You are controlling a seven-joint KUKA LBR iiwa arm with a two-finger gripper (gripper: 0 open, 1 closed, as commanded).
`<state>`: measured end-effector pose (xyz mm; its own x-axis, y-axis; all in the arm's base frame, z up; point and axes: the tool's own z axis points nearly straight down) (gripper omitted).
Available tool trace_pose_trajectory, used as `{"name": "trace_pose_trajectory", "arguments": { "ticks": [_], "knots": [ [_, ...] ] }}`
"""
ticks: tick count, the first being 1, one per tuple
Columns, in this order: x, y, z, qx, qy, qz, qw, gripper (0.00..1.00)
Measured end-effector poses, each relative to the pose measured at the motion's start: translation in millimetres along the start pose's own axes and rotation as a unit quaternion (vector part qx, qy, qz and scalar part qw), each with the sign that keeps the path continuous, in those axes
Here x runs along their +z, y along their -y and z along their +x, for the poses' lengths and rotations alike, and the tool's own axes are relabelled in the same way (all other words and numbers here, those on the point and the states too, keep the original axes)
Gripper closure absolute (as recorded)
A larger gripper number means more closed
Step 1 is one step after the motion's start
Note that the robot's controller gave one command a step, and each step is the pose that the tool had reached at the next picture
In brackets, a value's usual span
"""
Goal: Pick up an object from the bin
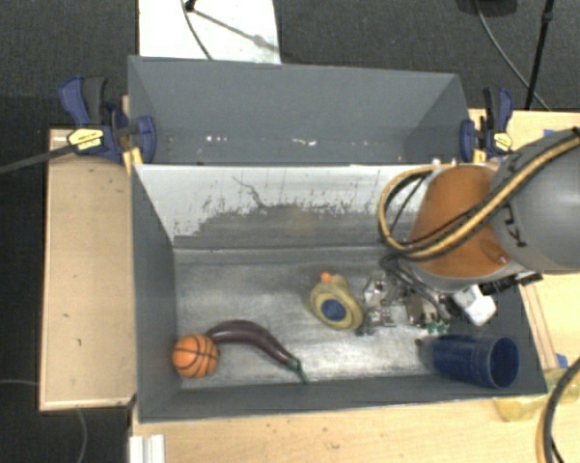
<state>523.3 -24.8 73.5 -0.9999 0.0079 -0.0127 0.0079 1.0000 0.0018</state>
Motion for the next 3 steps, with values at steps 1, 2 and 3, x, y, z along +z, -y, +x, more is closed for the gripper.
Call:
{"name": "trace_pose_trajectory", "arguments": {
  "ticks": [1,2,3],
  "knots": [
    [-135,7,-28.3,0.017,-0.0042,0.001,0.9998,1.0],
    [-134,7,-28.0,0.017,-0.0047,0.001,0.9999,1.0],
    [-63,-3,-6.2,-0.048,-0.0078,0.0,0.9988,0.0]
  ]
}}
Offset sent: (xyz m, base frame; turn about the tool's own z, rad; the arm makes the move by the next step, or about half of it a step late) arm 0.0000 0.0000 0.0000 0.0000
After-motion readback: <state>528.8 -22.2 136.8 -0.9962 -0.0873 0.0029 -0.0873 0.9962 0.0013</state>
